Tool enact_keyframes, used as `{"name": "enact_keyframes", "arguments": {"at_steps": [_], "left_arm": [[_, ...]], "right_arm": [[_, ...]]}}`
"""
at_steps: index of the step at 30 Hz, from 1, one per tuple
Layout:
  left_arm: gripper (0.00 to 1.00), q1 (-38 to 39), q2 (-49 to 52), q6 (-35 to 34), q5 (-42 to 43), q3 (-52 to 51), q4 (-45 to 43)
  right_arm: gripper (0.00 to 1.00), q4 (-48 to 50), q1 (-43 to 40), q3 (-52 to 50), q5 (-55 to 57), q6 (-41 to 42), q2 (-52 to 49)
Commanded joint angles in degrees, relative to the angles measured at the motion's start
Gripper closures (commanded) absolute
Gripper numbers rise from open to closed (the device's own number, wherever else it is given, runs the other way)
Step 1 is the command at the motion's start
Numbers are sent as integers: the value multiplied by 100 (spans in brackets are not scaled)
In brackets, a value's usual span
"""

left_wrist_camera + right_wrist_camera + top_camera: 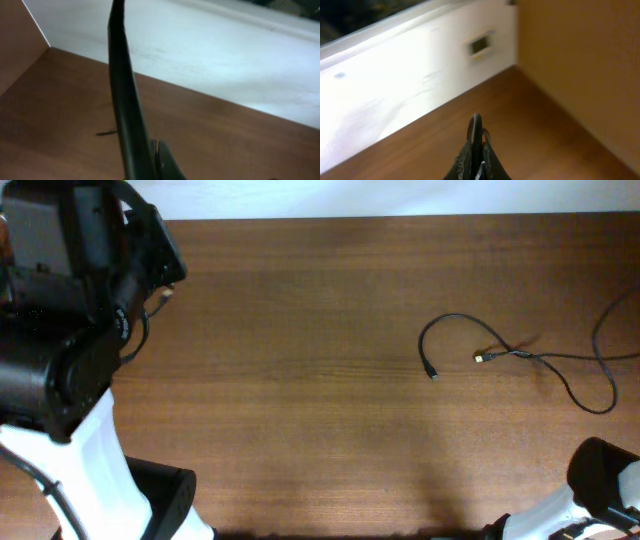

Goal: Untangle cables

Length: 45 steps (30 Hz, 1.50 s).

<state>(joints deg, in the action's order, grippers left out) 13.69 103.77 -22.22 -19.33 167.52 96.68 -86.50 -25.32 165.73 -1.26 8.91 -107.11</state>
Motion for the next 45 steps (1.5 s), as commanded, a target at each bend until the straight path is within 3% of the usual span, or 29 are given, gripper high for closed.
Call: {"name": "enact_keyframes", "arguments": {"at_steps": [1,5,9,12,18,23,26,36,42,43,44,45], "left_arm": [[100,-26,4,68,22,-463,2],[100,-26,4,68,26,-699,2],[100,-26,2,44,140,-699,2],[100,-26,2,46,144,-699,2],[100,-26,2,48,114,-699,2],[100,-26,-26,50,-13,-699,2],[100,-122,-46,50,-26,-697,2],[100,-269,-50,50,-66,-697,2],[100,-299,-50,50,-63,-699,2],[100,-299,-50,50,-61,-699,2],[100,-299,-50,50,-61,-699,2],[100,-299,-50,50,-59,-699,2]], "right_arm": [[96,-114,997,-11,-459,42,-15],[96,-214,2721,-35,-444,44,-15],[96,-337,3930,-52,-437,116,-72],[96,-876,5018,-55,-437,129,-334],[96,-946,6389,-452,-4,83,-994],[96,-420,6454,-1187,693,83,-1469],[96,376,6207,-1943,1215,81,-1655],[96,3480,5958,-5733,1132,-203,-1681],[96,3899,5958,-6878,905,-245,-1681],[73,3926,5956,-6988,949,-267,-1681],[1,3923,5943,-7010,999,-269,-1681],[1,3926,5939,-7001,1104,-267,-1676]]}}
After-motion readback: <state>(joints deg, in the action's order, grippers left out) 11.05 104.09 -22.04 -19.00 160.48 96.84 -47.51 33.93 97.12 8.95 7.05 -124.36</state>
